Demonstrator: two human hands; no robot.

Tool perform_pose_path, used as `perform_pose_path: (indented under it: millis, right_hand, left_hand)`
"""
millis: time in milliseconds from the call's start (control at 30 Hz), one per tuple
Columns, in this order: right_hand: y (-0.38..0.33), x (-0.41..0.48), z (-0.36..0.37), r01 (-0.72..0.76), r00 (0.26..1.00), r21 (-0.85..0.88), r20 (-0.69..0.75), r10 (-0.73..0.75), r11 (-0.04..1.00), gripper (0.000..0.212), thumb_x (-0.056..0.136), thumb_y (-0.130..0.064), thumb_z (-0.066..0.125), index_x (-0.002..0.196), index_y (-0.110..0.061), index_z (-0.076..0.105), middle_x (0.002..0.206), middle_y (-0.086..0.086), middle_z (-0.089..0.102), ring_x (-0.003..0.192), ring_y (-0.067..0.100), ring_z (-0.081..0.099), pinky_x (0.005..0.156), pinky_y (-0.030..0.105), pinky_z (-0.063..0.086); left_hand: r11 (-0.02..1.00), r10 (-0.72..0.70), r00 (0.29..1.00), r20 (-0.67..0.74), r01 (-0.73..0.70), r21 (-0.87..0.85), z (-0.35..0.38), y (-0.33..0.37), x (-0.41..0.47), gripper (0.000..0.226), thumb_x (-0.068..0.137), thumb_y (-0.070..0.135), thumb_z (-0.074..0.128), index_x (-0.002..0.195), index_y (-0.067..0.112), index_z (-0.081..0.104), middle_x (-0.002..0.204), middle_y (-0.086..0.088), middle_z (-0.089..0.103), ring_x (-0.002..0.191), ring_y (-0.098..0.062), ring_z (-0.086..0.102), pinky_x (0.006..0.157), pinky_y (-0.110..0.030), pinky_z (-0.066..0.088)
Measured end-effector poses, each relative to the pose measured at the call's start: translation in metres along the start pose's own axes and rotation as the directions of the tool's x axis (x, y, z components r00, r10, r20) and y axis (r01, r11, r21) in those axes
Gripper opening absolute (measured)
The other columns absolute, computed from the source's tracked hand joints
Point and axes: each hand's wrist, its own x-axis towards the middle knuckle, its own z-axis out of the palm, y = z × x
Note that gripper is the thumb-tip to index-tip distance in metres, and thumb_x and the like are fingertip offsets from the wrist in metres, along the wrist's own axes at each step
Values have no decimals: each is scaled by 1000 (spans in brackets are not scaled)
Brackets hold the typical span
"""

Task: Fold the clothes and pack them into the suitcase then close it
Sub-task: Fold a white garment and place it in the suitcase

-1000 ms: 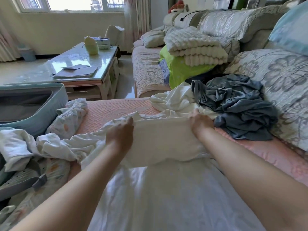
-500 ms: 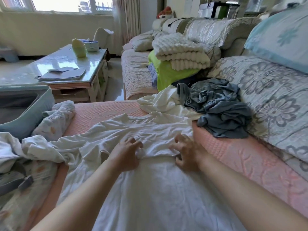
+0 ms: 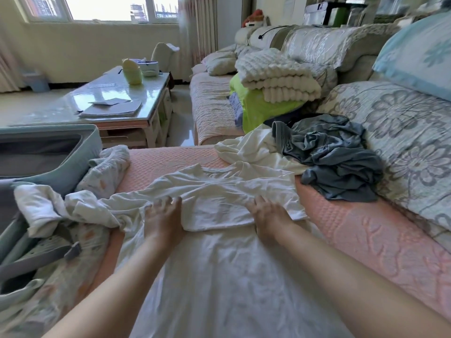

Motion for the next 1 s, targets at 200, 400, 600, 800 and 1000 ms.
perform_pose_path:
  millis: [200, 400, 600, 800, 1000]
  right_hand:
    - [-13, 2, 8, 48, 999, 152, -7, -48, 987, 52, 93, -5, 43, 136, -32, 50, 132, 7, 45, 118, 32, 55, 92, 37, 45]
    - [-3, 7, 0, -72, 991, 378, 130, 24, 923, 43, 88, -36, 57, 131, -42, 56, 129, -6, 57, 110, 19, 61, 81, 27, 43]
    - [6, 29, 1, -148, 968, 341, -143, 207, 928, 28, 95, -28, 49, 114, -28, 69, 120, 0, 62, 113, 23, 55, 89, 33, 42]
    - [49, 43, 25, -336, 932, 176, 206, 299, 925, 70, 98, -64, 23, 158, -41, -4, 167, 2, -16, 154, 23, -12, 119, 58, -5]
    - [65, 45, 27, -388, 903, 87, 236, 359, 918, 81, 90, -79, 16, 157, -41, -8, 167, 5, -16, 153, 29, -13, 118, 61, -9]
  left_hand:
    - [976, 83, 949, -303, -139, -169, -8, -44, -1, 27, 70, -4, 54, 87, 14, 65, 92, -12, 61, 89, -37, 59, 74, -45, 48]
    - [971, 177, 938, 298, -216, 103, -17, -50, 4, 26, 89, 21, 52, 109, 36, 61, 121, 6, 51, 123, -18, 45, 101, -37, 34]
    - [983, 99, 975, 201, -128, 133, -24, -15, 31, 26, 89, 14, 49, 105, 19, 69, 117, -2, 64, 111, -24, 60, 93, -33, 44]
    - [955, 236, 931, 278, -170, -243, 11, 19, 45, 56, 99, 54, 37, 152, 39, 26, 162, 3, 21, 148, -20, 20, 116, -43, 25]
    - [975, 210, 889, 406, -160, -153, 25, 23, 38, 79, 89, 78, 28, 155, 46, -3, 165, 5, -13, 151, -21, -15, 117, -63, -6]
